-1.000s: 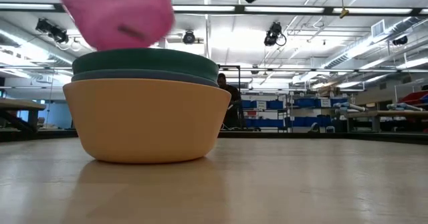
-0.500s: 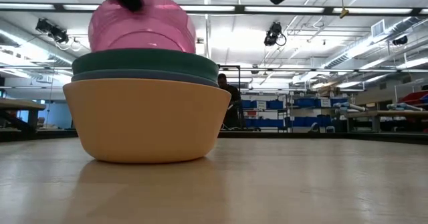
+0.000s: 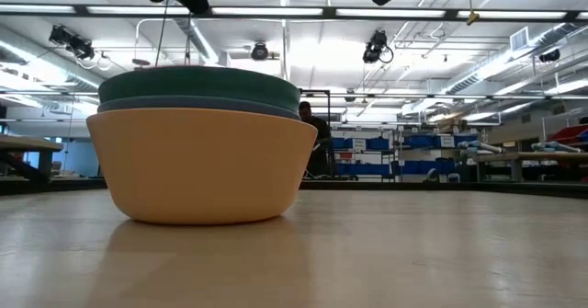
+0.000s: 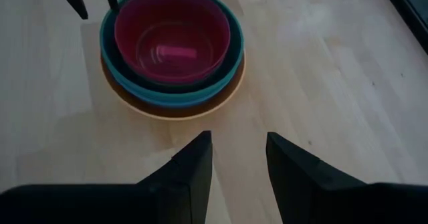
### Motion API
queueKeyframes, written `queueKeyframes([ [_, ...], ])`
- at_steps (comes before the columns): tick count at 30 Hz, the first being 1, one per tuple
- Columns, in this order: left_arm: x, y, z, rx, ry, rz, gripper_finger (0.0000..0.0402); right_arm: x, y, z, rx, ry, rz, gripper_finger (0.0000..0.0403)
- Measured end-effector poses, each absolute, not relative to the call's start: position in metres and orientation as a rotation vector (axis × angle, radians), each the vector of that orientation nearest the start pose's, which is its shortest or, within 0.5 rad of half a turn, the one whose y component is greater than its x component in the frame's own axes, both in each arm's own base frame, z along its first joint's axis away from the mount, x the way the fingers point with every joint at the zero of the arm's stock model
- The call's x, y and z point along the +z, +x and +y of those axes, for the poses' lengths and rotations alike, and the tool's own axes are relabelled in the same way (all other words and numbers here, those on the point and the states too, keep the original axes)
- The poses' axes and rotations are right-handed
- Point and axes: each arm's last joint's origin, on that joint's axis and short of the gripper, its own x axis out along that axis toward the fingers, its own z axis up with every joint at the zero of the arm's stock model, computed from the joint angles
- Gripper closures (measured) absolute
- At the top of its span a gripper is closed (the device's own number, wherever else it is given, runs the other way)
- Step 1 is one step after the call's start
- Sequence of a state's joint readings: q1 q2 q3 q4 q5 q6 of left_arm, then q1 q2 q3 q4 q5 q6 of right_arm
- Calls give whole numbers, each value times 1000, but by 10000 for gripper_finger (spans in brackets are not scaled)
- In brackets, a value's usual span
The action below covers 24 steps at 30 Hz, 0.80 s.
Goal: Nest bowls inside each other
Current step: Return to Home Position
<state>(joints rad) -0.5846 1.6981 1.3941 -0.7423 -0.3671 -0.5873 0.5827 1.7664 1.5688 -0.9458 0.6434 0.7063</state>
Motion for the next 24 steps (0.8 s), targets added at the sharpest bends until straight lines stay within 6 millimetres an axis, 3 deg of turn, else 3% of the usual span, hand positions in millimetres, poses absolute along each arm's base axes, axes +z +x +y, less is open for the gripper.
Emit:
queueKeyframes([
  [4,268,299,-186,76,-62,945,298,290,311,184,-369,-5,842,274],
  [7,288,289,-183,100,-24,967,298,290,309,182,-408,-58,832,274],
  [14,407,239,-179,256,107,515,298,301,299,200,-557,-421,564,274],
  [17,441,215,-176,311,148,359,298,306,295,211,-568,-510,496,274],
  [21,453,201,-182,276,278,301,298,312,296,223,-548,-496,436,274],
  [24,453,207,-182,281,339,284,298,326,307,219,-360,-424,459,274],
])
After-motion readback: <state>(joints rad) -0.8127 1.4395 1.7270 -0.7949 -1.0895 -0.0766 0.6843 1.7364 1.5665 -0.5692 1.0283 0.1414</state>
